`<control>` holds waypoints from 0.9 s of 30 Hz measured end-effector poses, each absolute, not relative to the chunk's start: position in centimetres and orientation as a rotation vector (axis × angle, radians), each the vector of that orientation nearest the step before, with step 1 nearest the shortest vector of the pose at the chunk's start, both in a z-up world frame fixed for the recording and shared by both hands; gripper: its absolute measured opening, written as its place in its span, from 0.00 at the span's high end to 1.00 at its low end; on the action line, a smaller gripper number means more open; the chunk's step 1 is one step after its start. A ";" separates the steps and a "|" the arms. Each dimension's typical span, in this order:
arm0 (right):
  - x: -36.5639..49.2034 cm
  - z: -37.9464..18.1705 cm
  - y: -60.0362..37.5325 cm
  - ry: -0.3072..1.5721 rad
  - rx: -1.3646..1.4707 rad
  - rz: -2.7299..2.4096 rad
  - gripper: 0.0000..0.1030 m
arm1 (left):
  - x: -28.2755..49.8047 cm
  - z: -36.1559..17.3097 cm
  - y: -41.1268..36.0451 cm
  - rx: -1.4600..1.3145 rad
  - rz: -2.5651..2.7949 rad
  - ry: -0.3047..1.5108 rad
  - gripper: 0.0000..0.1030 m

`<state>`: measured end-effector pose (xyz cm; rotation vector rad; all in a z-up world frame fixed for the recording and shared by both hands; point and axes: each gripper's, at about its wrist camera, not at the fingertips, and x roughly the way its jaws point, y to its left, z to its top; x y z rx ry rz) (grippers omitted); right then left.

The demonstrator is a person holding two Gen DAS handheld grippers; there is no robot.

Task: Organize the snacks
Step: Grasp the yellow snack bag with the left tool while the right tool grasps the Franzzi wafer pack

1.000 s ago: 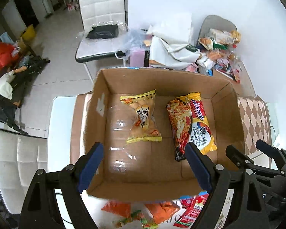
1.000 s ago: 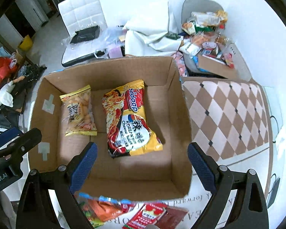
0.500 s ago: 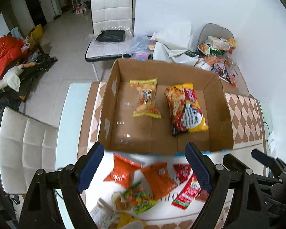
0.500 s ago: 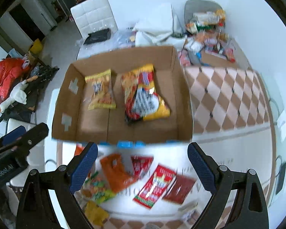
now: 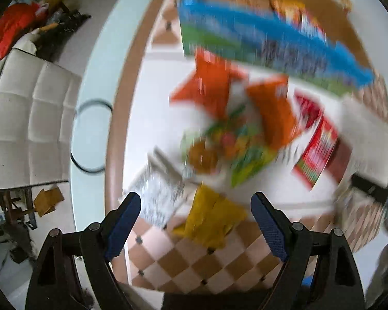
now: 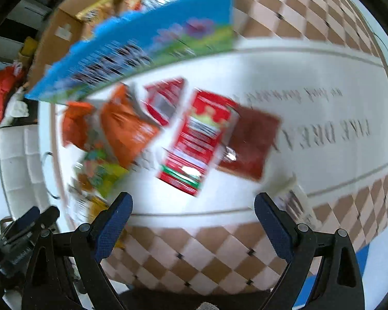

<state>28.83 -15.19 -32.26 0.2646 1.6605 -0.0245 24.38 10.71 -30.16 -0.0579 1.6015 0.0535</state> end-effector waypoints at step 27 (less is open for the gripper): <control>21.4 -41.5 -24.3 1.921 0.367 -0.148 0.27 | 19.8 -39.6 5.5 0.056 -0.010 1.774 0.16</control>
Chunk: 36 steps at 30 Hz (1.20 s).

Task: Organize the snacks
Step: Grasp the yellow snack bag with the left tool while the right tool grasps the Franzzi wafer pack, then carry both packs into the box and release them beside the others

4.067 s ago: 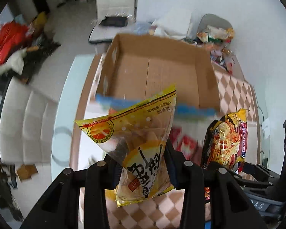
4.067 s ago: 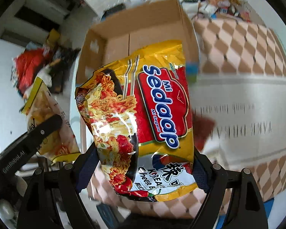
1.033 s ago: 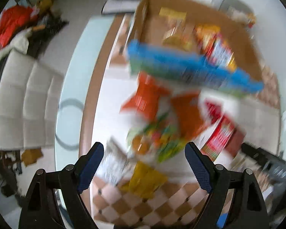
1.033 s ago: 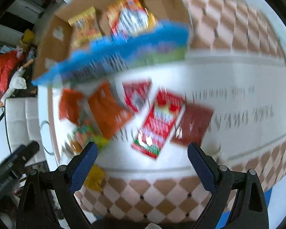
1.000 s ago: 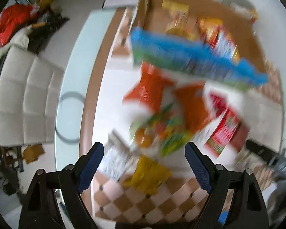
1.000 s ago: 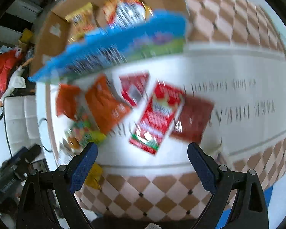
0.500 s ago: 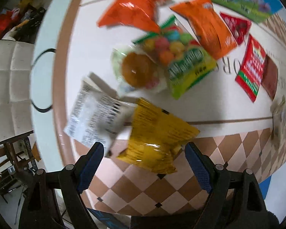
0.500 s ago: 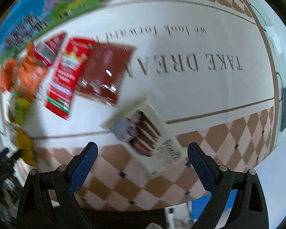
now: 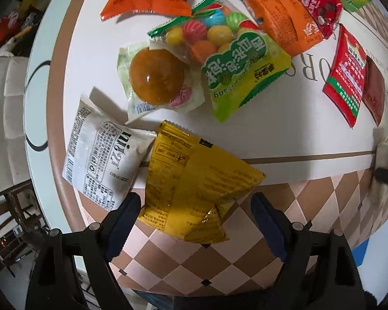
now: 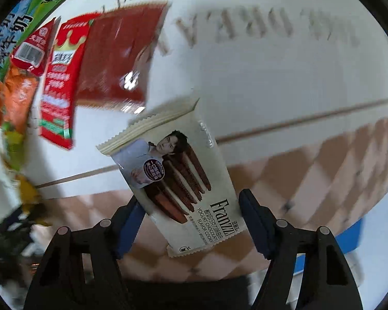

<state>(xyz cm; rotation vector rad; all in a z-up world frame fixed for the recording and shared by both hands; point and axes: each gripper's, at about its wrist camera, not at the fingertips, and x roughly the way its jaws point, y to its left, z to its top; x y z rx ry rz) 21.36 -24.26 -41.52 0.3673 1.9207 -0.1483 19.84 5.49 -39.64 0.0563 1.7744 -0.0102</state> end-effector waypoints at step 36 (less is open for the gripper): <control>23.7 -29.4 -14.8 1.724 0.371 0.024 0.40 | 24.8 -25.6 -1.0 -0.120 -0.138 1.566 0.46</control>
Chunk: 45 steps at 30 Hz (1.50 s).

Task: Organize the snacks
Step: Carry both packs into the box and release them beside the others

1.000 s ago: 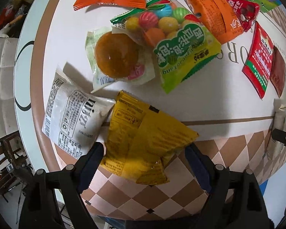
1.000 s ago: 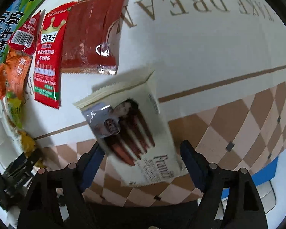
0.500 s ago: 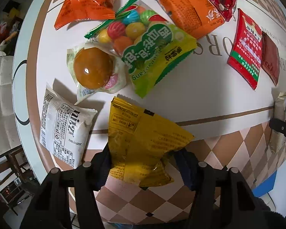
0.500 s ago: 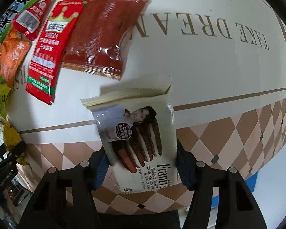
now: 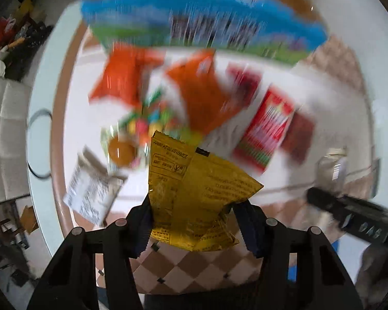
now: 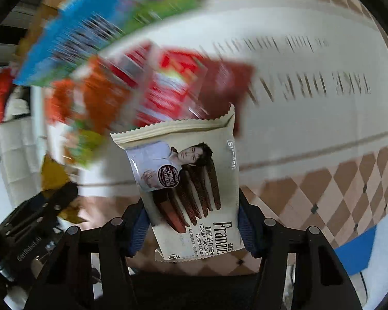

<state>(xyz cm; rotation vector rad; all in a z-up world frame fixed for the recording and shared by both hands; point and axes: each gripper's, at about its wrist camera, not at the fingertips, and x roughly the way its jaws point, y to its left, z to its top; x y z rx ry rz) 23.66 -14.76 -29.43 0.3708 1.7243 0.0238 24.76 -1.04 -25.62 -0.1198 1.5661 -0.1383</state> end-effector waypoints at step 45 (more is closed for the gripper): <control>53.7 -36.9 -10.9 1.715 0.161 0.003 0.11 | 50.2 -35.0 5.9 -0.249 -0.052 1.750 0.23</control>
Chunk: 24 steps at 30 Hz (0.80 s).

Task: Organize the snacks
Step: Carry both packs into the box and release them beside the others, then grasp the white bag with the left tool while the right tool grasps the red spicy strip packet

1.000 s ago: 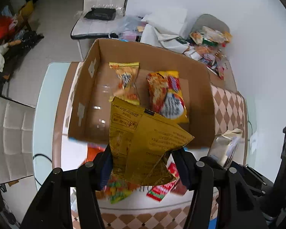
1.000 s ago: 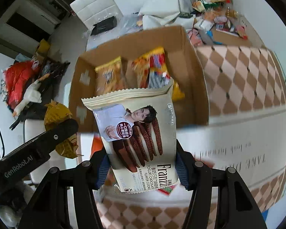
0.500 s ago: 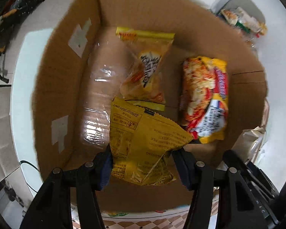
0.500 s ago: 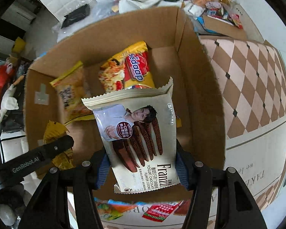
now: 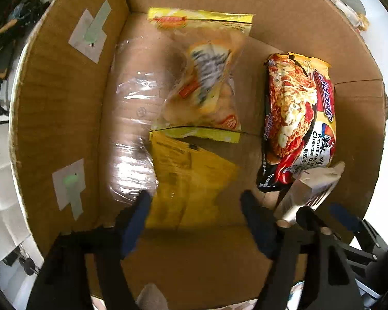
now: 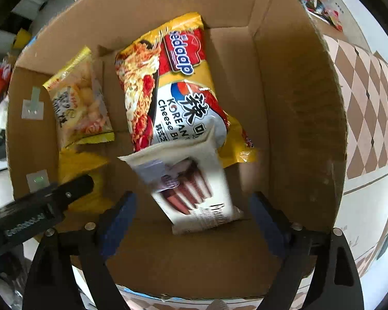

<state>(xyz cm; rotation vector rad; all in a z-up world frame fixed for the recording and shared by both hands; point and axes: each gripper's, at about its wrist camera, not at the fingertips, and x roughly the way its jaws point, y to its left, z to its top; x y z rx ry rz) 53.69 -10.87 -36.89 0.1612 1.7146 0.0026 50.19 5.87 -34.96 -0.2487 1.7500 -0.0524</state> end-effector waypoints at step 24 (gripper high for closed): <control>48.5 -26.3 -11.6 1.424 0.023 -0.022 0.11 | 44.2 -24.6 6.8 -0.149 -0.007 1.371 0.21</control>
